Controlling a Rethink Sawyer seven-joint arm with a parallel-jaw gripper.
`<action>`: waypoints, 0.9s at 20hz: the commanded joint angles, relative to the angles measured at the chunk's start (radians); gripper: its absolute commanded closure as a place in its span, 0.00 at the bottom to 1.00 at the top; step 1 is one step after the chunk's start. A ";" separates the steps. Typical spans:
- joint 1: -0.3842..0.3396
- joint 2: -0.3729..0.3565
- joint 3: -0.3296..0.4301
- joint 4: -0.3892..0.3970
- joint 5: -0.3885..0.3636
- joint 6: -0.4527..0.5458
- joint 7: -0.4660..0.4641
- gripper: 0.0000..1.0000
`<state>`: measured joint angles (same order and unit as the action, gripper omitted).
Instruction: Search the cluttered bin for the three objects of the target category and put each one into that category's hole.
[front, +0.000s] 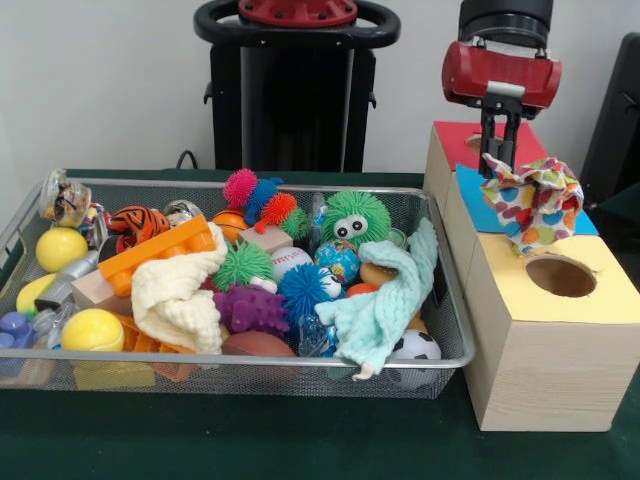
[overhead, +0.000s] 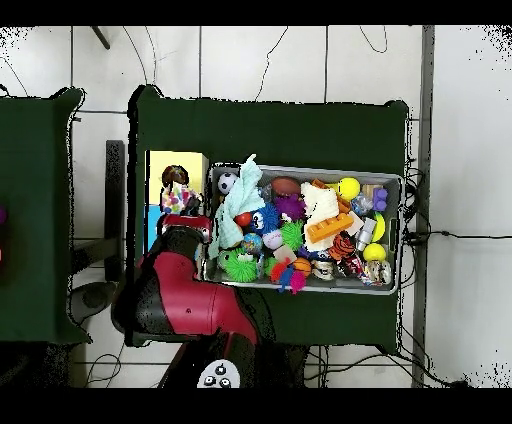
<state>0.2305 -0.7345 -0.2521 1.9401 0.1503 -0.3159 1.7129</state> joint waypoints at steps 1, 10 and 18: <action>0.020 0.061 -0.025 -0.093 0.087 0.037 0.137 1.00; 0.052 0.096 -0.051 -0.121 0.122 0.041 0.140 1.00; 0.128 0.189 -0.139 -0.194 0.248 0.083 0.122 1.00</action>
<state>0.3323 -0.6332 -0.3579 1.8391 0.2905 -0.3157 1.7129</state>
